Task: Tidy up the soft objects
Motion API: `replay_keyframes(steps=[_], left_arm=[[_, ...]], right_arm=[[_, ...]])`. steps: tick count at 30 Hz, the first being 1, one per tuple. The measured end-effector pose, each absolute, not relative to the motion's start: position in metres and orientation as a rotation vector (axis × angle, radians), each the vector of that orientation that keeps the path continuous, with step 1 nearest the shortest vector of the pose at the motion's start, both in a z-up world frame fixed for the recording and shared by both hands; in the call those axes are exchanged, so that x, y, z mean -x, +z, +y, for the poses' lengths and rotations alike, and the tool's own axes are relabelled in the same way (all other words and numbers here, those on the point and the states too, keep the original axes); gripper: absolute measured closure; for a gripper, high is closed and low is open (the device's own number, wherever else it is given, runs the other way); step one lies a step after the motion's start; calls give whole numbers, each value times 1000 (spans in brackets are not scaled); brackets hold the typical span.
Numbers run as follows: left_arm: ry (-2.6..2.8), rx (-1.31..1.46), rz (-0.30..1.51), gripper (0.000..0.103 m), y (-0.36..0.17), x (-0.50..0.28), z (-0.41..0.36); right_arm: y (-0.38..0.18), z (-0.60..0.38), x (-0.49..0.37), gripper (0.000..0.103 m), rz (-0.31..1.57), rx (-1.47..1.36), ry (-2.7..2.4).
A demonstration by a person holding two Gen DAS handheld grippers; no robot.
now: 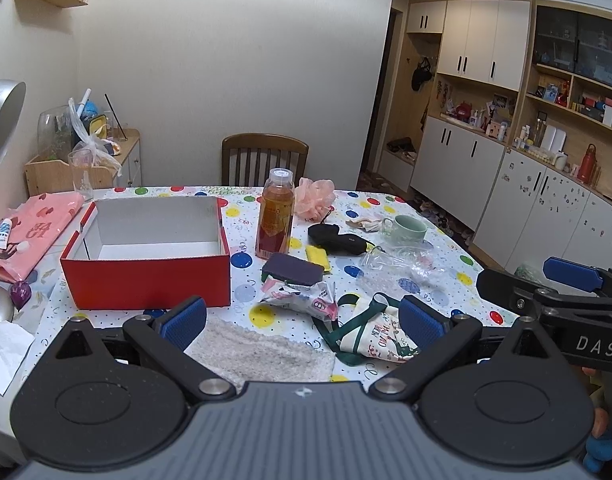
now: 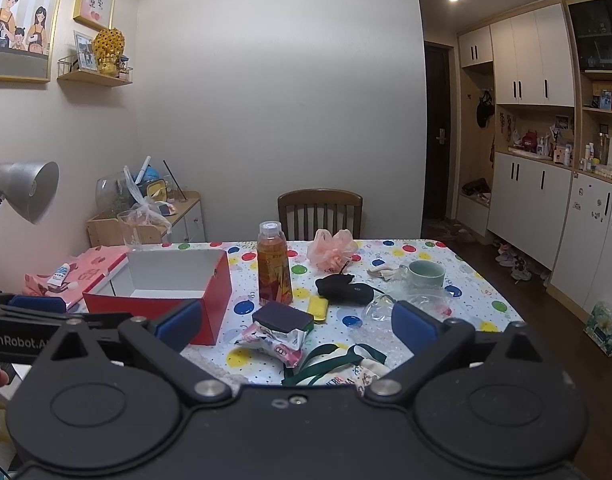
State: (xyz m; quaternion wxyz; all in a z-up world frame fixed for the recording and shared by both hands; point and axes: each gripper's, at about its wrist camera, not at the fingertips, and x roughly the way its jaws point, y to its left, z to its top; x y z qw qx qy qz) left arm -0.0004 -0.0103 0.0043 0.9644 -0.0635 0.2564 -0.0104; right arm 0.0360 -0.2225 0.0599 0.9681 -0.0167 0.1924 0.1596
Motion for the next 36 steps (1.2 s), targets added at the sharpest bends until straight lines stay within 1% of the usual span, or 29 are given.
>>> replay_keyframes(steps=[27, 32, 36], left_arm=[[-32, 125, 521, 0, 2, -7, -6], [-32, 143, 543, 0, -9, -21, -3], [-21, 145, 581, 0, -27, -34, -3]], right_arm=[[57, -221, -40, 2, 382, 59, 329], [46, -231, -57, 2, 388, 84, 334], [27, -247, -80, 2, 439, 76, 324]])
